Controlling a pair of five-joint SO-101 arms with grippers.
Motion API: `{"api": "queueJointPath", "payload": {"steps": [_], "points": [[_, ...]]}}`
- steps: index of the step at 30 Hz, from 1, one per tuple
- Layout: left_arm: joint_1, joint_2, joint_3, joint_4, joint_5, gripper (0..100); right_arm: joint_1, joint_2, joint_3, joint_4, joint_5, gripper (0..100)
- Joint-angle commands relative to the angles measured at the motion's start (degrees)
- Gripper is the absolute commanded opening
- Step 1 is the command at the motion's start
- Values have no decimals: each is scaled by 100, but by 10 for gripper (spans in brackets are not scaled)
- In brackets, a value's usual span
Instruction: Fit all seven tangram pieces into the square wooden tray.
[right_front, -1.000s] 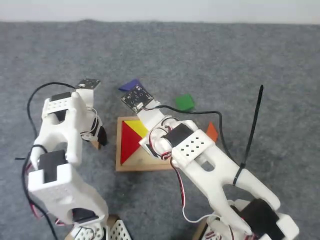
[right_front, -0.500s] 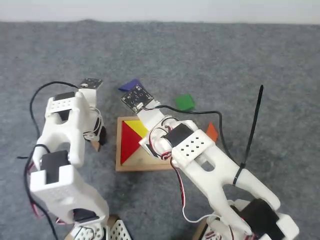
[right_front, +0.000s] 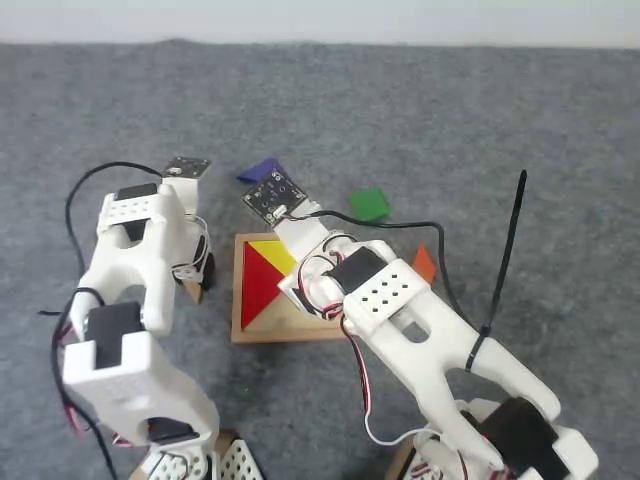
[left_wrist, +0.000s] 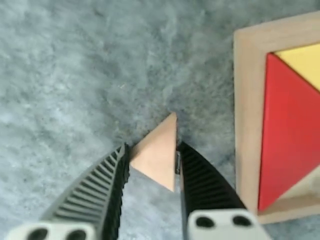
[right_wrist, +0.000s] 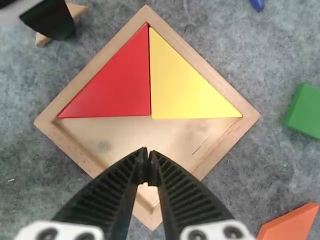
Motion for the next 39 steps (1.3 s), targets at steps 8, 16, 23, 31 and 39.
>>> {"api": "queueJointPath", "payload": {"steps": [8, 16, 23, 31, 39], "points": [[132, -1916, 453, 598, -167, 62, 110, -321, -62, -66, 88, 7], [158, -2743, 435, 1116, -1143, 62, 1059, -813, -79, -57, -211, 7], [1099, -3112, 752, 1178, -2022, 62, 3064, -2149, -70, 75, -1187, 8], [3437, -3095, 1771, 185, -2444, 63, 3415, -3099, 325, 66, -1468, 9], [3516, -3095, 2185, -413, -3675, 66, 3389, -3204, 396, 57, -1468, 9]]}}
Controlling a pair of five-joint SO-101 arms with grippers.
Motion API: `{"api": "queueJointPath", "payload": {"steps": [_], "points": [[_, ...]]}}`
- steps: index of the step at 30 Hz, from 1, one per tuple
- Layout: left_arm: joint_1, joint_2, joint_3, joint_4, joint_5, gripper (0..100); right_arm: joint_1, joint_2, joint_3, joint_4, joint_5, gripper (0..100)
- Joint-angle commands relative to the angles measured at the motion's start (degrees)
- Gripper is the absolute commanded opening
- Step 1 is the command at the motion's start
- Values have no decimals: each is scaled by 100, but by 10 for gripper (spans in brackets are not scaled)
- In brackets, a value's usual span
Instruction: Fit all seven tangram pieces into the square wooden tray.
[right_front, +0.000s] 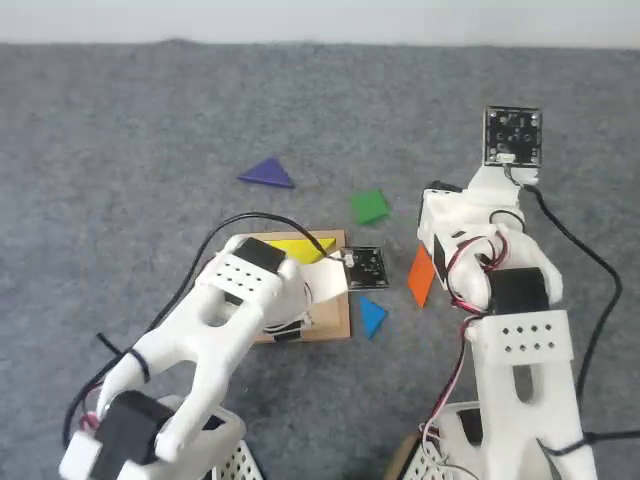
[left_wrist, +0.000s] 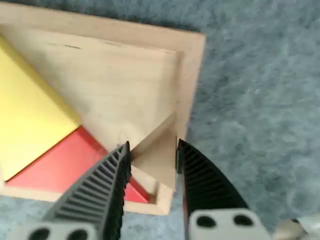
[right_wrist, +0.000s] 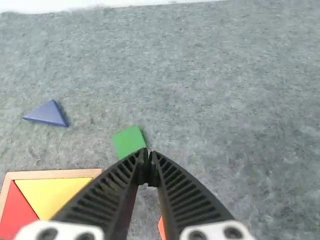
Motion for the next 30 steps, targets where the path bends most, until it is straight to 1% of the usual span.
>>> {"api": "queueJointPath", "payload": {"steps": [1, 4, 6, 12, 19, 22, 25, 27, 30], "points": [[-237, -255, -48, -273, -536, 66, -66, -224, -62, 22, -53, 9], [-457, -255, -57, -387, -1099, 66, -75, -224, -62, 22, -53, 9], [-492, -246, -13, -466, -1266, 66, -75, -224, -62, 22, -44, 9], [-510, -246, 127, -492, -1310, 74, -84, -224, -53, -66, 114, 9], [-519, -246, 127, -484, -1292, 210, -84, -224, -44, -48, 114, 8], [-519, -255, 127, -457, -1284, 244, -84, -224, -44, -40, 114, 8], [-519, -255, 127, -457, -1275, 254, -84, -224, -44, -31, 114, 7], [-651, -299, 92, -457, -1248, 252, -84, -224, -44, -31, 114, 7], [-905, -413, -66, -440, -888, 250, -84, -224, -44, -22, 114, 7]]}}
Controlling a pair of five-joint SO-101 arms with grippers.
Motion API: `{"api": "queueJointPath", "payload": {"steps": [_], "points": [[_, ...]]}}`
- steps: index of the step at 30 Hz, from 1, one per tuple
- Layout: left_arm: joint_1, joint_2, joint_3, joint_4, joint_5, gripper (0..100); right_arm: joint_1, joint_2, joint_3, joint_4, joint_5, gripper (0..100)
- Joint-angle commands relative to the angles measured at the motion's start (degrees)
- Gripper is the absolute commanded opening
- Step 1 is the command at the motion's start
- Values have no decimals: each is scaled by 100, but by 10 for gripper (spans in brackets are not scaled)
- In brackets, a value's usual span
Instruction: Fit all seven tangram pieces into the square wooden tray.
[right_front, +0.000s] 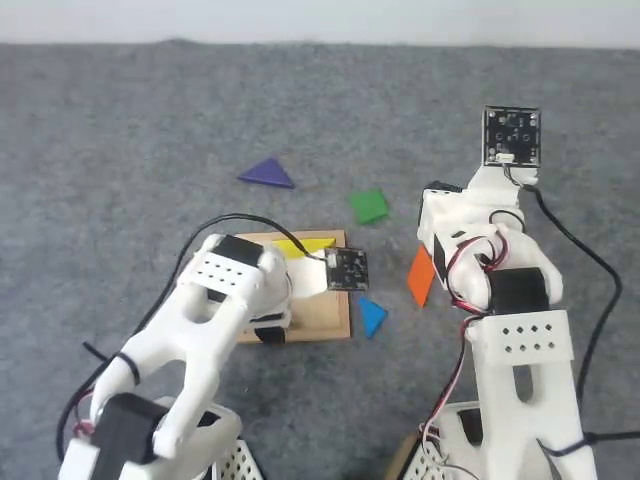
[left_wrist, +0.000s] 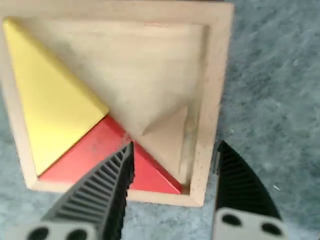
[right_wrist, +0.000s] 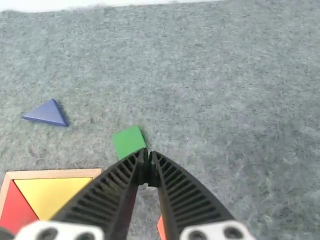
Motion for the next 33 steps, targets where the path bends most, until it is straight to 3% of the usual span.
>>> {"api": "queueJointPath", "payload": {"steps": [1, 4, 8, 11, 15, 18, 23, 33], "points": [[-316, -404, -303, 0, 563, 250, -84, -215, -44, -22, 97, 7], [-554, -826, -488, 88, 1521, 215, -110, -207, -44, -13, 123, 7], [-1178, -1556, -497, 9, 2611, 93, -629, -207, 149, -22, 149, 7], [-2048, -1829, -330, -457, 3358, 13, -1402, -207, 413, -48, 387, 7], [-3473, -1732, 171, -1512, 4290, 13, -2255, -13, 624, -66, 422, 7], [-4088, -1495, 637, -2057, 4527, 13, -2765, 593, 633, -295, 563, 7], [-4290, -1125, 1490, -3112, 4545, 13, -3635, 2202, 527, -936, 1327, 7], [-4343, -1116, 1473, -3086, 4527, 15, -4057, 4259, -545, -743, 1653, 7]]}}
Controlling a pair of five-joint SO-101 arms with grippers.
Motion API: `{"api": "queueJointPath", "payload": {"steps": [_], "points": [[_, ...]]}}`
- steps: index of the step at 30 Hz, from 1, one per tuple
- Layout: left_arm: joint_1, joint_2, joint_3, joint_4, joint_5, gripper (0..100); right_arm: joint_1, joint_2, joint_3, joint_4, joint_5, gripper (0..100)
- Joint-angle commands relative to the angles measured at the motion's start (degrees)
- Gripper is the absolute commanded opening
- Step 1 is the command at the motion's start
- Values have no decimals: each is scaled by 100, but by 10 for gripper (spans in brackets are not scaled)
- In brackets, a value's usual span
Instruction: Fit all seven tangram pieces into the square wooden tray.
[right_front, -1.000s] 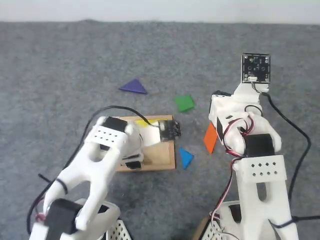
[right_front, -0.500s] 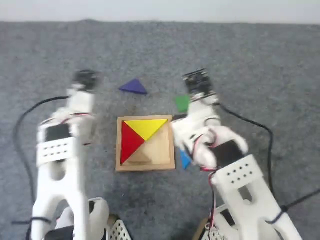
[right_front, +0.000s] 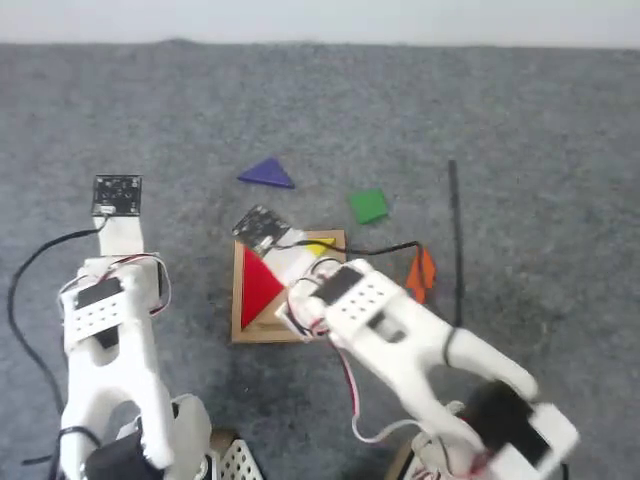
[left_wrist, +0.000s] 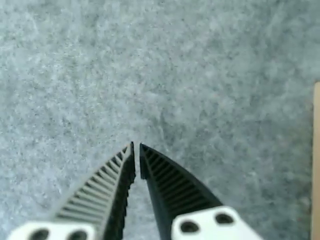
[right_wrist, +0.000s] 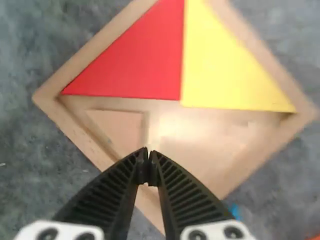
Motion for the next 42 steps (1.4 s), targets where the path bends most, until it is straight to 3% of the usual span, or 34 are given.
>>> {"api": "queueJointPath", "payload": {"steps": [1, 12, 20, 28, 32, 36, 42], "points": [[-18, -18, -48, -132, 53, 15, -154, 462, -642, 22, 97, 7], [-18, -18, -48, -132, 53, 15, -620, 1138, -1169, 119, 114, 7], [-18, -9, -40, -132, 53, 15, -1086, 1147, -1169, 356, 870, 7], [-18, -9, -40, -132, 53, 15, -497, 365, -1160, 611, 800, 7], [-18, -9, -40, -132, 53, 15, -22, -400, -1125, 787, 229, 7], [-9, 9, -48, -141, 53, 15, 356, -1130, -1090, 1112, 246, 7], [-9, 18, -48, -141, 53, 15, 936, -1851, -1011, 2290, 1327, 9]]}}
